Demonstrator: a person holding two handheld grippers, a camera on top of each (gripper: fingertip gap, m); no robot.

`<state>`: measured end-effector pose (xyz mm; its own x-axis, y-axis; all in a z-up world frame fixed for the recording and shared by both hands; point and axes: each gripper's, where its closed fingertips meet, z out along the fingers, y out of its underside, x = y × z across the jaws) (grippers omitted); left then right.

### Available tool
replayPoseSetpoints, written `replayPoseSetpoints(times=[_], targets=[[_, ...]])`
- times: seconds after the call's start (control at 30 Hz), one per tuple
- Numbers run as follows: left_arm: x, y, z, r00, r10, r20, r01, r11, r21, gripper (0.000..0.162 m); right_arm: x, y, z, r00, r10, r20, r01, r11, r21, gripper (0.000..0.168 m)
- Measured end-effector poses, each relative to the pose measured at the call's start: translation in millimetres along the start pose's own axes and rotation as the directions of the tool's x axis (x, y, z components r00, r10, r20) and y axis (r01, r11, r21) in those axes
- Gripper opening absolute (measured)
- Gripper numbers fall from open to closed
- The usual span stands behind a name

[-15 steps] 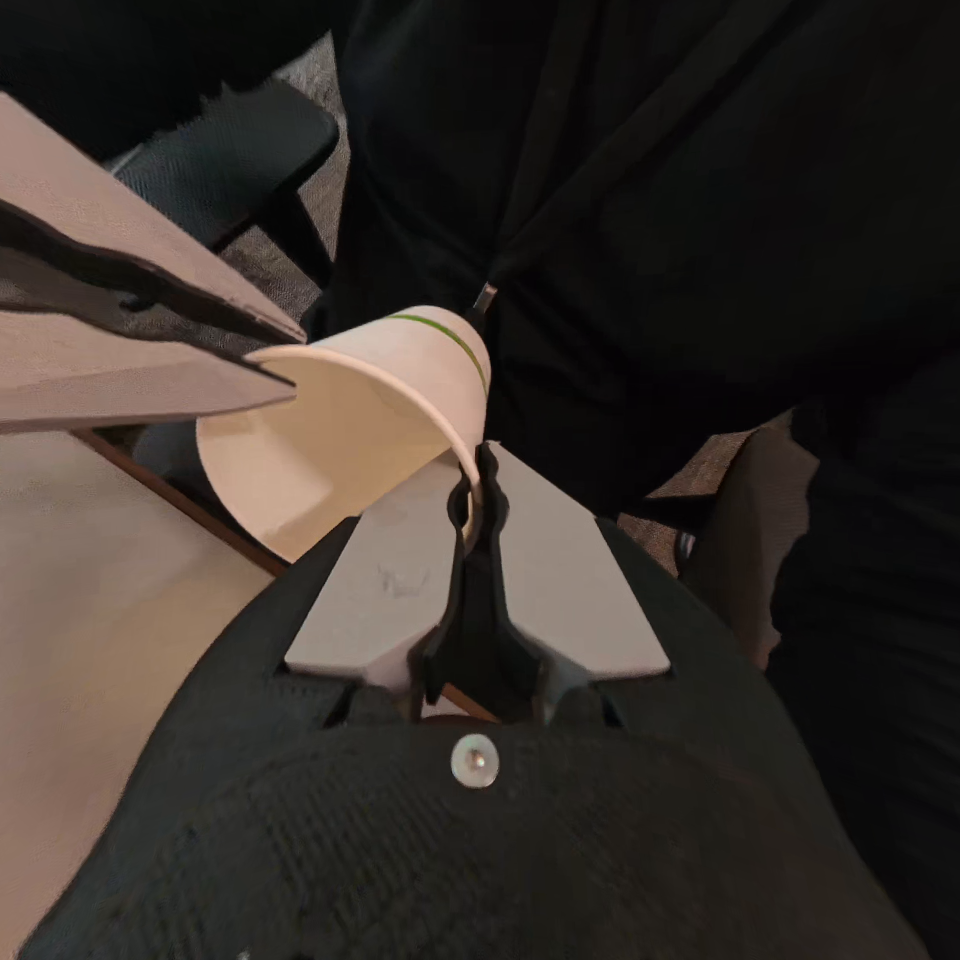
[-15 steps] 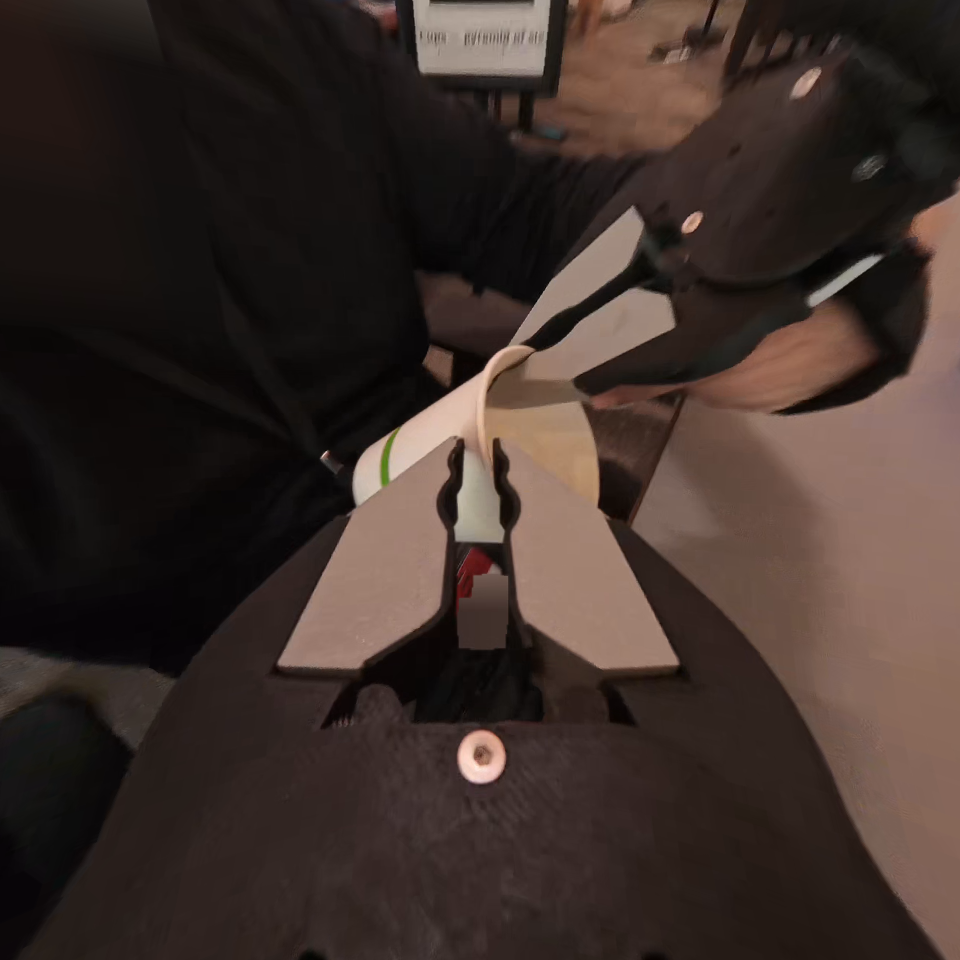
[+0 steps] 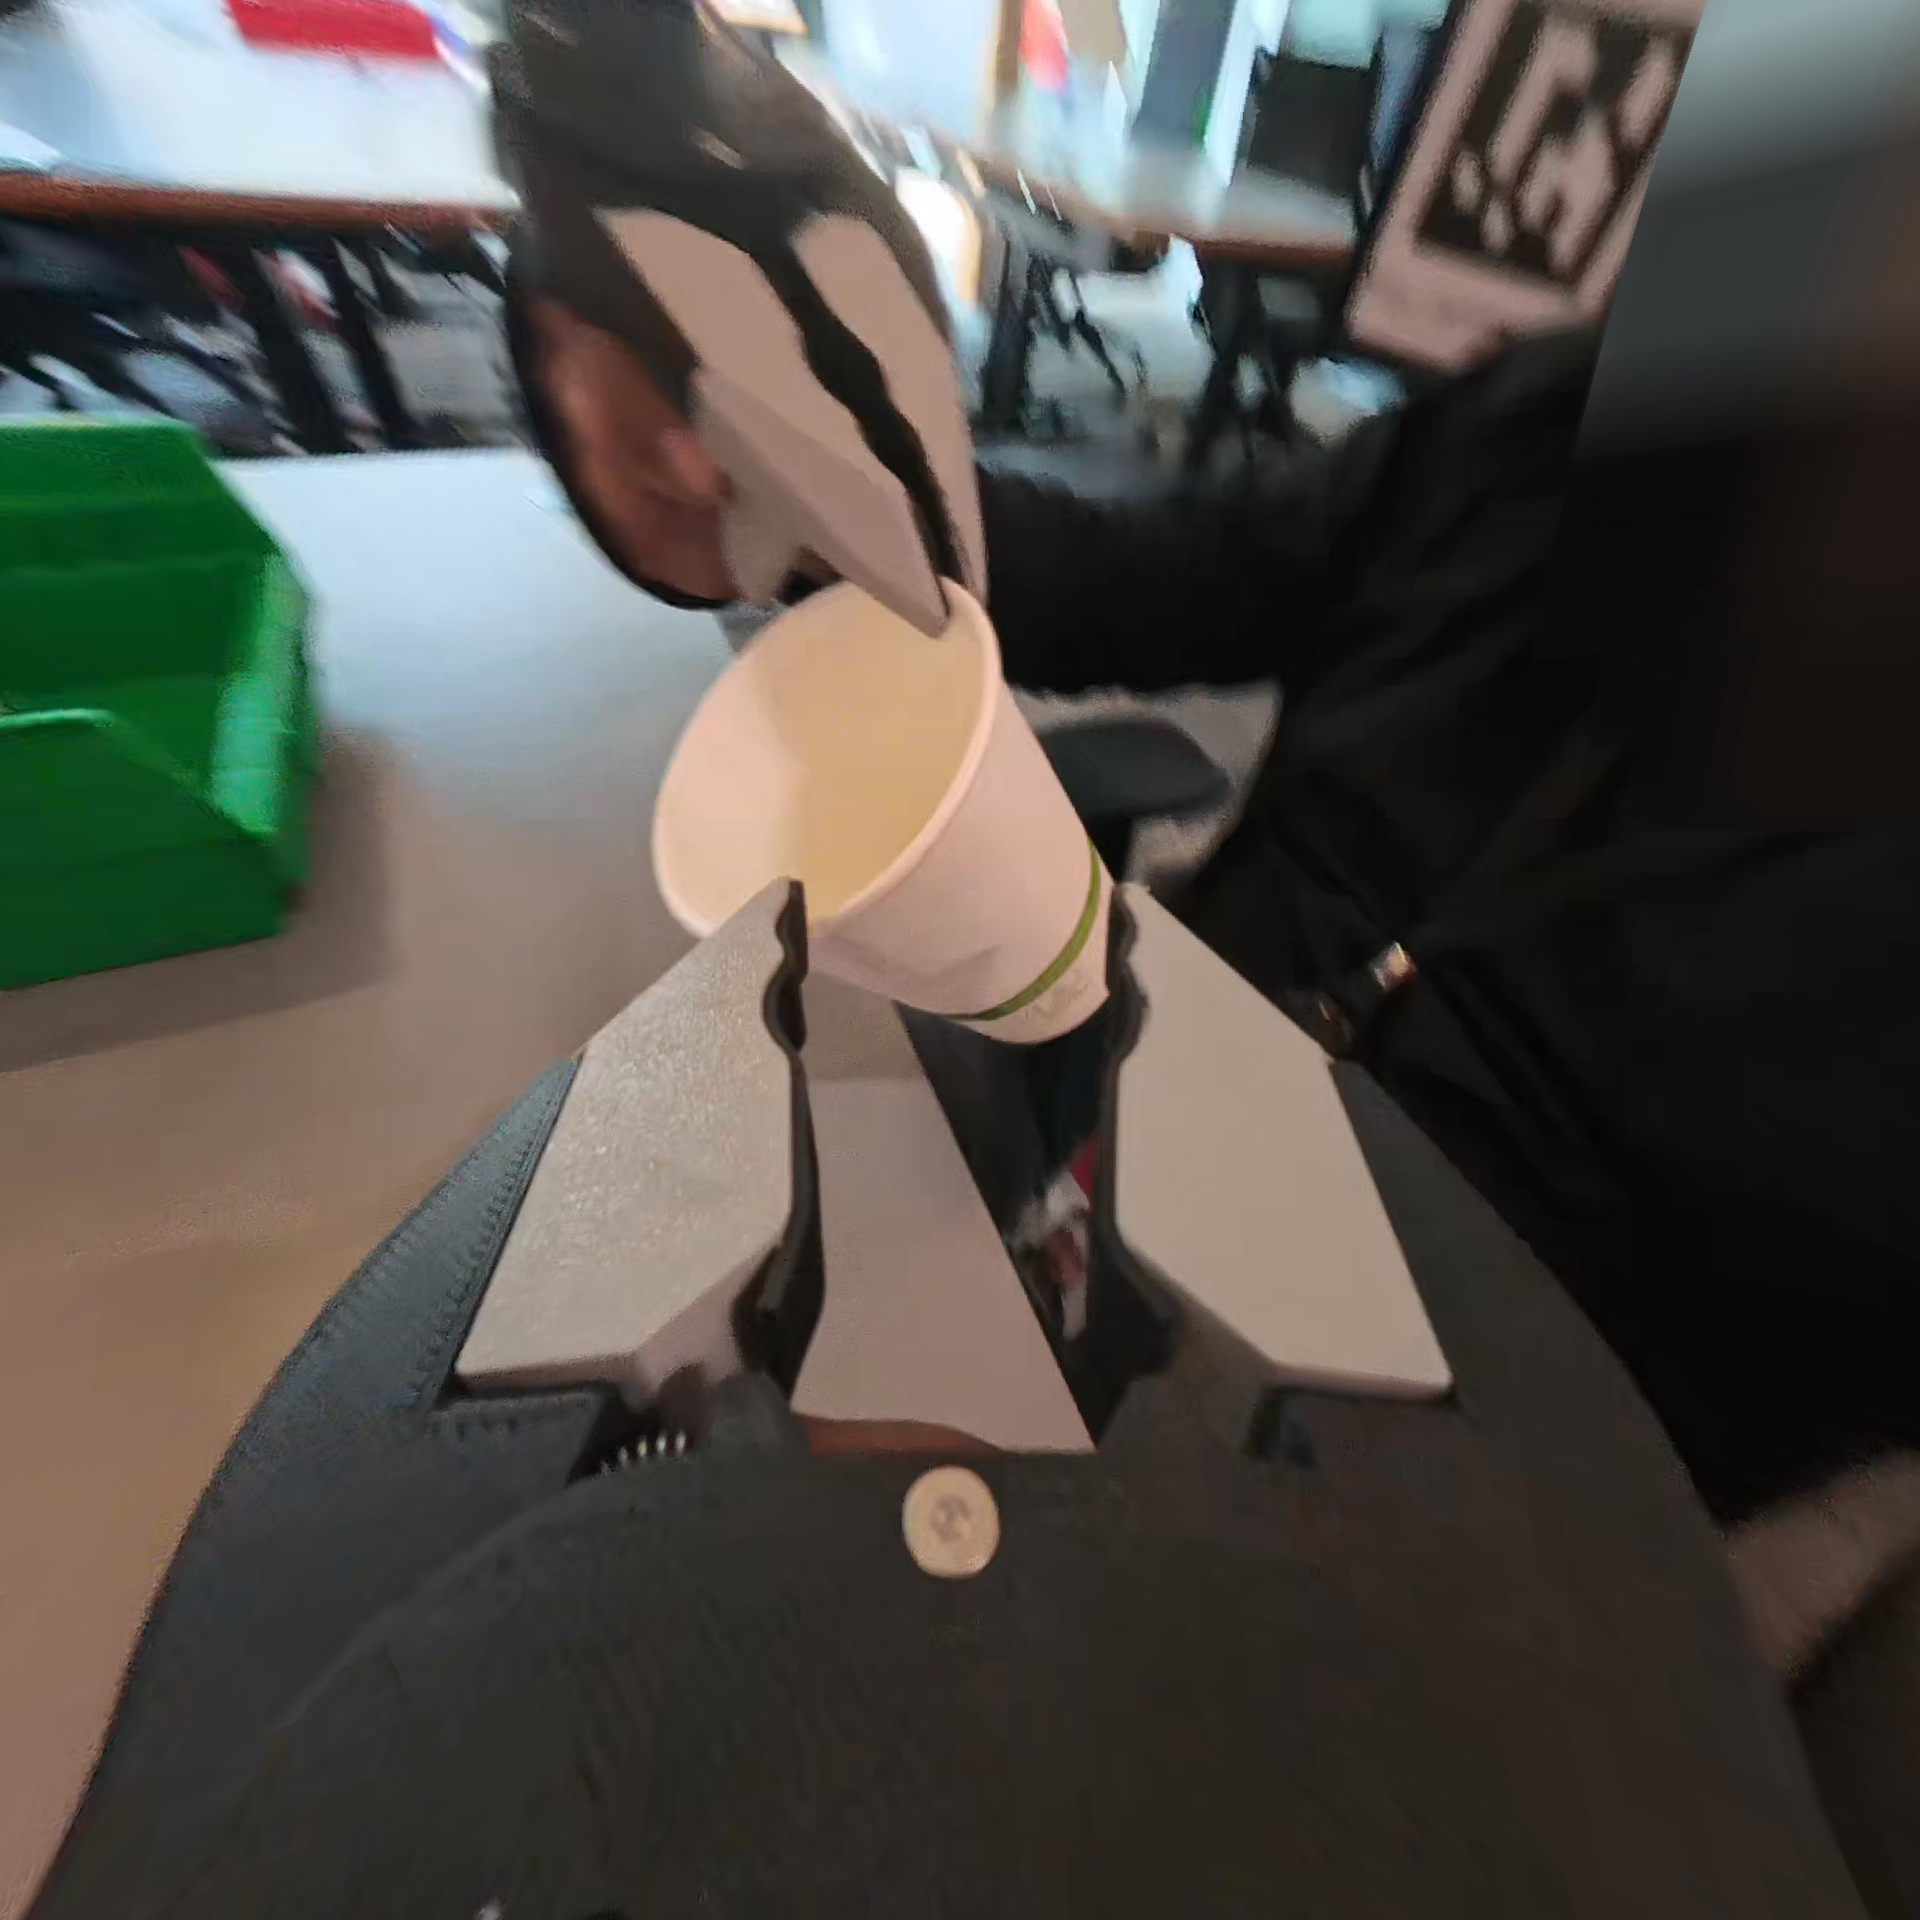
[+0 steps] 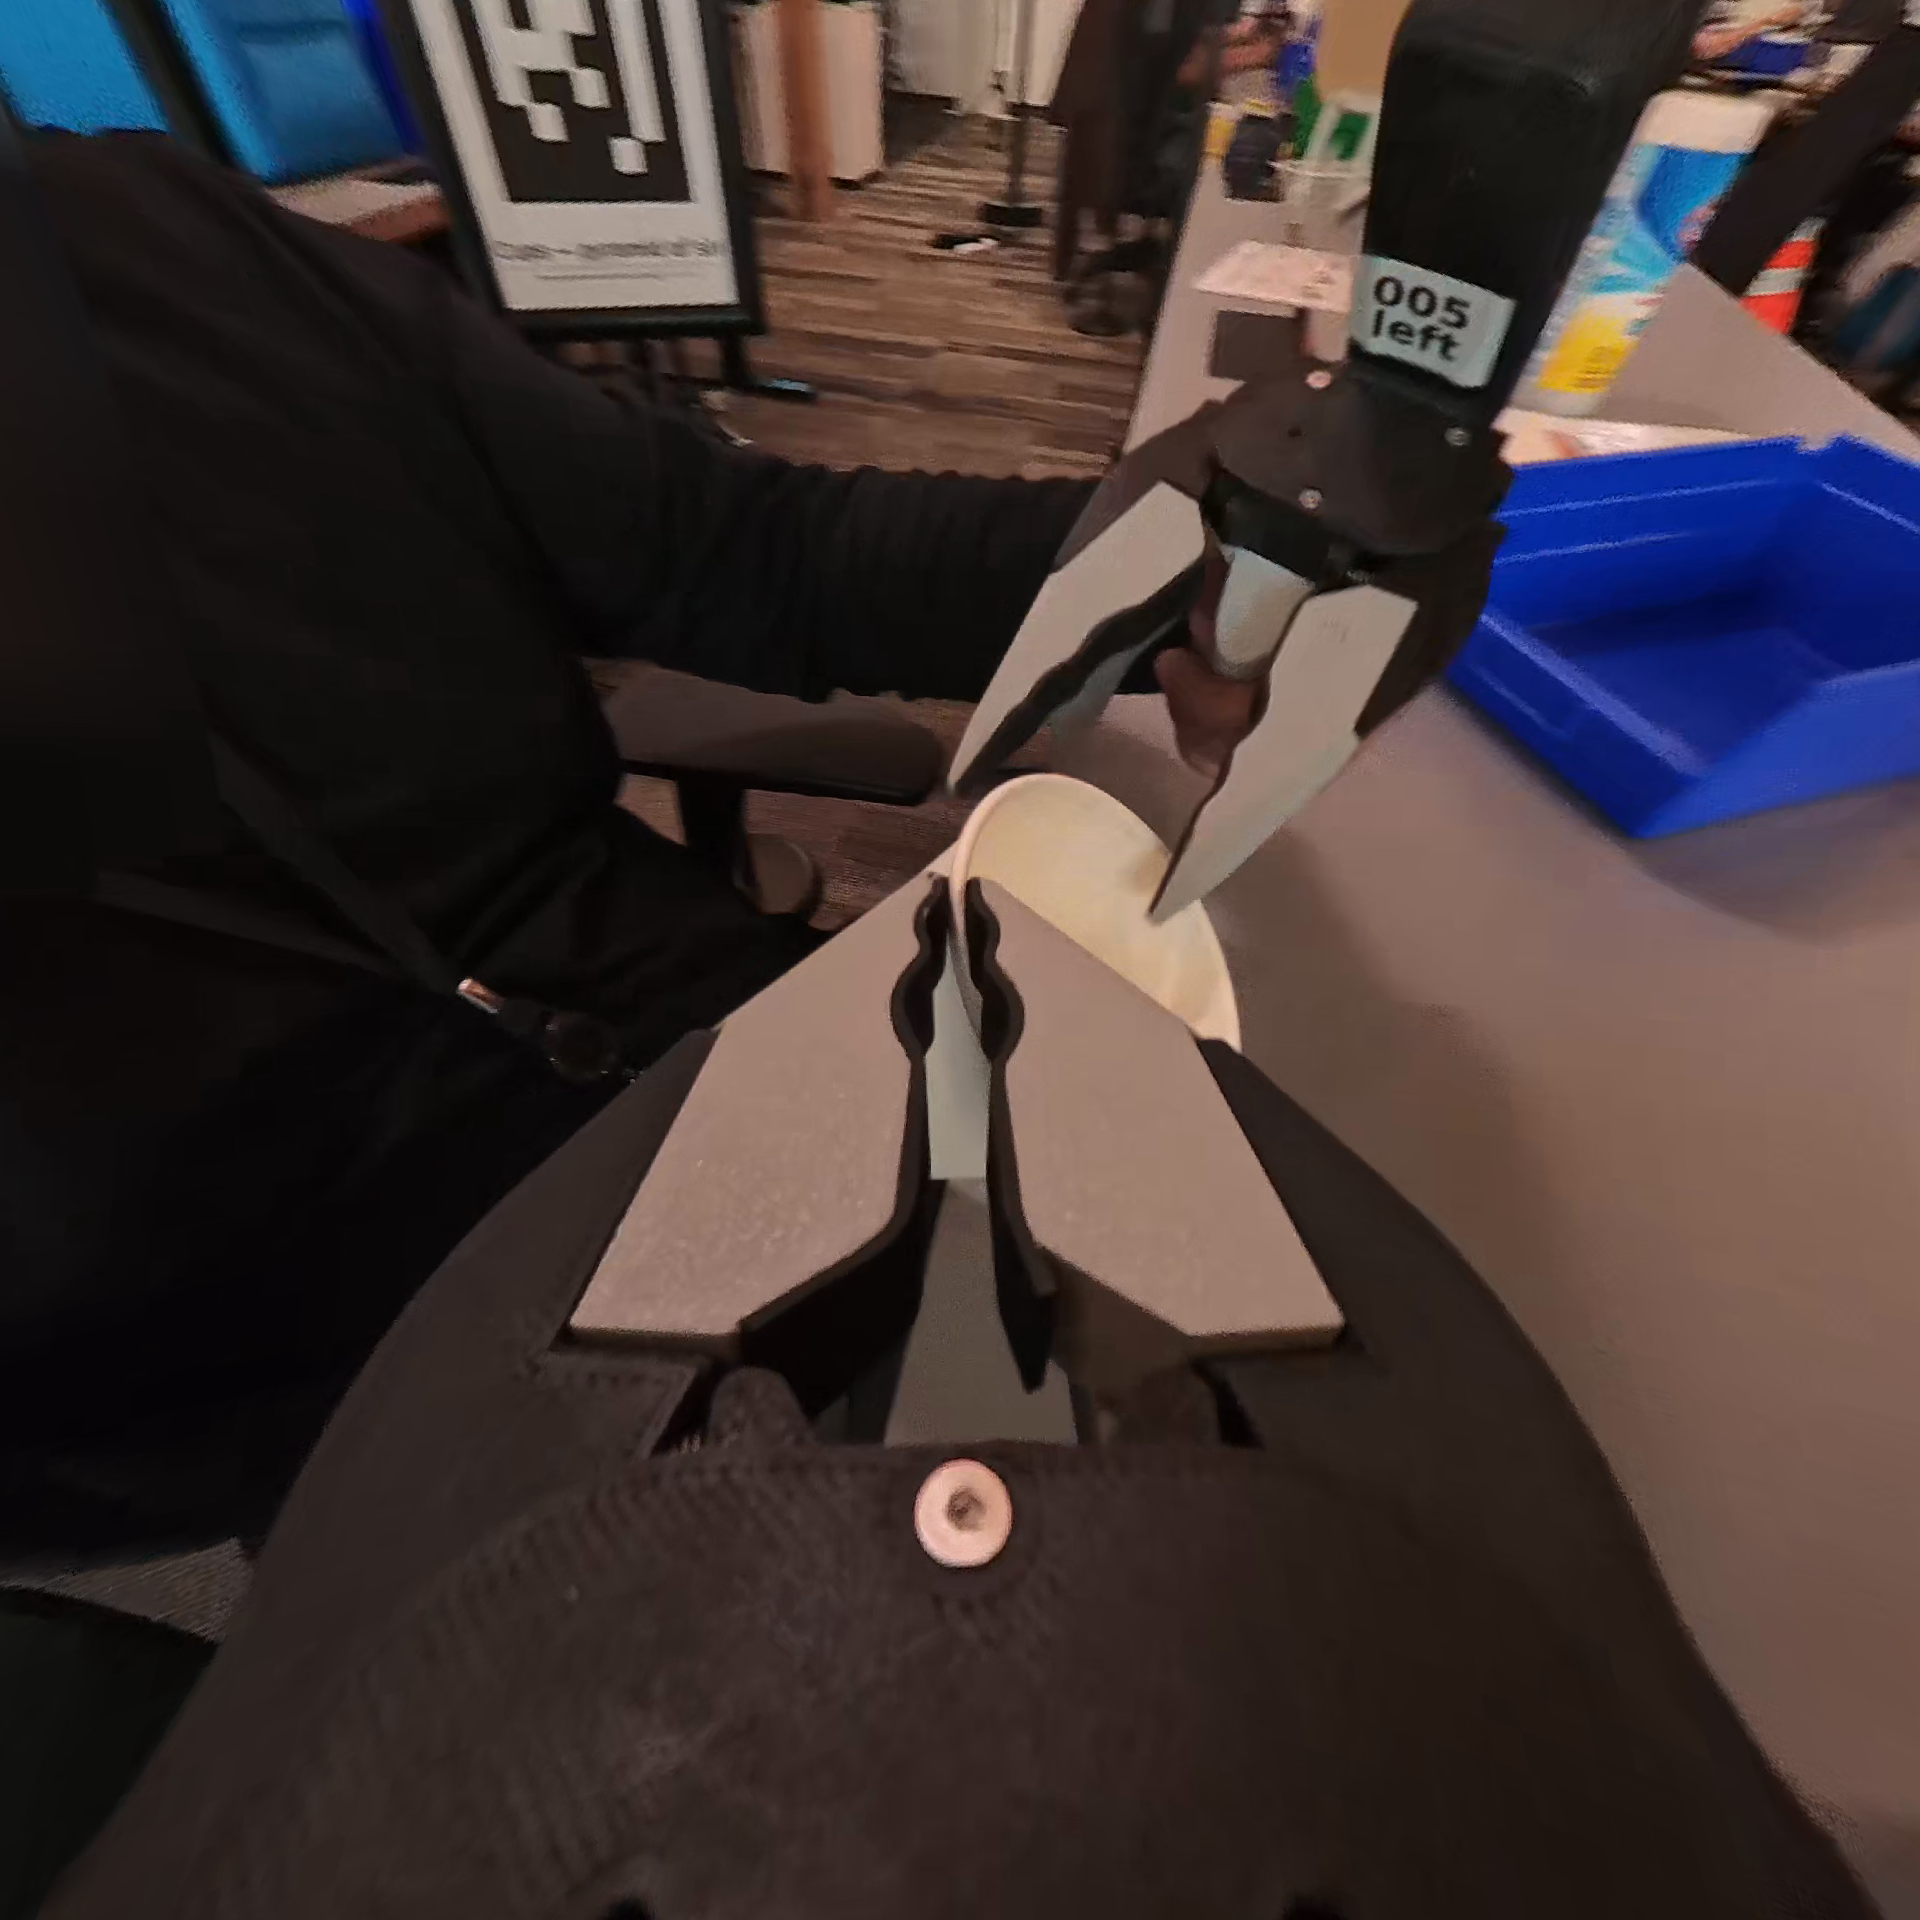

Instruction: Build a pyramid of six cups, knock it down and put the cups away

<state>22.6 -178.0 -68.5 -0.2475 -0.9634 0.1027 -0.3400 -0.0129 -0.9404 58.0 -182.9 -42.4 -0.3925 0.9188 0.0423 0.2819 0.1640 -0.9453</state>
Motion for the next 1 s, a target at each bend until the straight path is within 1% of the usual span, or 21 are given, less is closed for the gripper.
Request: replayPoseSetpoints(times=[0.03, 0.1, 0.17, 0.2, 0.23, 0.27, 0.3, 0.37, 0.4, 0.43, 0.47, 0.53, 0.63, 0.73, 0.83, 0.87, 0.93, 0.97, 1.0], targets=[[-12.2, -6.9, -9.4, 0.998, -0.037, 0.047, 0.034, 0.996, 0.080, 0.055, 5.8, -0.5, -7.6, 0.999, -0.001, -0.047, 0.001, 1.000, -0.019, 0.000], [-37.9, -9.9, -26.4, 0.984, -0.105, 0.142, 0.078, 0.980, 0.183, 0.055, 17.5, -1.8, -23.7, 0.990, -0.024, -0.142, 0.015, 0.998, -0.059, 0.000], [-67.9, -2.7, -42.6, 0.951, -0.163, 0.264, 0.097, 0.964, 0.247, 0.053, 38.2, -6.3, -44.7, 0.960, -0.039, -0.277, 0.013, 0.995, -0.096, 0.000], [-85.5, 4.1, -51.5, 0.921, -0.195, 0.336, 0.103, 0.957, 0.273, 0.048, 54.0, -10.5, -58.9, 0.928, -0.040, -0.370, 0.000, 0.994, -0.107, 0.000], [-104.9, 13.6, -60.8, 0.880, -0.233, 0.413, 0.114, 0.950, 0.292, 0.045, 76.7, -15.8, -78.7, 0.864, -0.044, -0.501, -0.017, 0.993, -0.115, 0.000], [-125.5, 26.4, -70.3, 0.824, -0.275, 0.495, 0.132, 0.944, 0.303, 0.044, 99.8, -21.0, -102.7, 0.775, -0.055, -0.630, -0.031, 0.992, -0.124, 0.000], [-146.3, 42.3, -80.5, 0.751, -0.315, 0.580, 0.159, 0.939, 0.304, 0.043, 118.5, -26.7, -126.4, 0.683, -0.077, -0.727, -0.033, 0.990, -0.136, 0.000], [-177.1, 73.3, -97.9, 0.604, -0.355, 0.714, 0.212, 0.935, 0.285, 0.043, 149.5, -39.7, -173.1, 0.482, -0.137, -0.866, -0.016, 0.986, -0.164, 0.000], [-184.3, 81.8, -102.5, 0.562, -0.352, 0.748, 0.225, 0.936, 0.272, 0.043, 161.2, -43.7, -191.8, 0.401, -0.165, -0.901, -0.016, 0.982, -0.187, 0.000], [-187.3, 85.7, -104.1, 0.546, -0.337, 0.767, 0.223, 0.941, 0.254, 0.043, 172.4, -44.9, -208.0, 0.333, -0.185, -0.925, -0.034, 0.978, -0.207, 0.000], [-187.7, 87.5, -103.8, 0.546, -0.307, 0.780, 0.209, 0.951, 0.228, 0.043, 183.4, -43.4, -222.3, 0.275, -0.195, -0.942, -0.068, 0.973, -0.221, 0.000], [-186.5, 92.1, -102.9, 0.542, -0.253, 0.802, 0.182, 0.966, 0.182, 0.037, 203.8, -34.8, -245.1, 0.185, -0.212, -0.960, -0.148, 0.959, -0.241, 0.000], [-181.8, 91.9, -102.2, 0.548, -0.258, 0.795, 0.179, 0.965, 0.190, 0.036, 227.8, -7.3, -254.5, 0.175, -0.203, -0.963, -0.267, 0.932, -0.245, 0.000], [-180.7, 91.8, -103.9, 0.534, -0.258, 0.805, 0.174, 0.966, 0.194, 0.036, 244.4, 23.0, -256.2, 0.162, -0.235, -0.958, -0.343, 0.897, -0.278, 0.000], [-180.2, 92.9, -104.3, 0.523, -0.255, 0.813, 0.177, 0.966, 0.190, 0.036, 254.1, 57.7, -248.1, 0.195, -0.237, -0.952, -0.430, 0.852, -0.300, 0.001], [-179.9, 92.8, -105.4, 0.518, -0.258, 0.816, 0.175, 0.965, 0.194, 0.036, 256.2, 64.7, -245.8, 0.196, -0.241, -0.951, -0.437, 0.847, -0.304, 0.001], [-181.4, 92.7, -111.6, 0.485, -0.268, 0.832, 0.169, 0.963, 0.212, 0.035, 257.5, 76.1, -235.6, 0.218, -0.193, -0.957, -0.454, 0.848, -0.274, 0.002], [-182.8, 94.1, -116.5, 0.459, -0.280, 0.843, 0.173, 0.959, 0.224, 0.035, 256.9, 80.2, -231.8, 0.219, -0.160, -0.962, -0.469, 0.848, -0.248, 0.013], [-184.6, 96.5, -123.0, 0.424, -0.294, 0.857, 0.181, 0.954, 0.237, 0.035, 256.0, 80.8, -229.6, 0.212, -0.140, -0.967, -0.470, 0.853, -0.226, 0.028]])
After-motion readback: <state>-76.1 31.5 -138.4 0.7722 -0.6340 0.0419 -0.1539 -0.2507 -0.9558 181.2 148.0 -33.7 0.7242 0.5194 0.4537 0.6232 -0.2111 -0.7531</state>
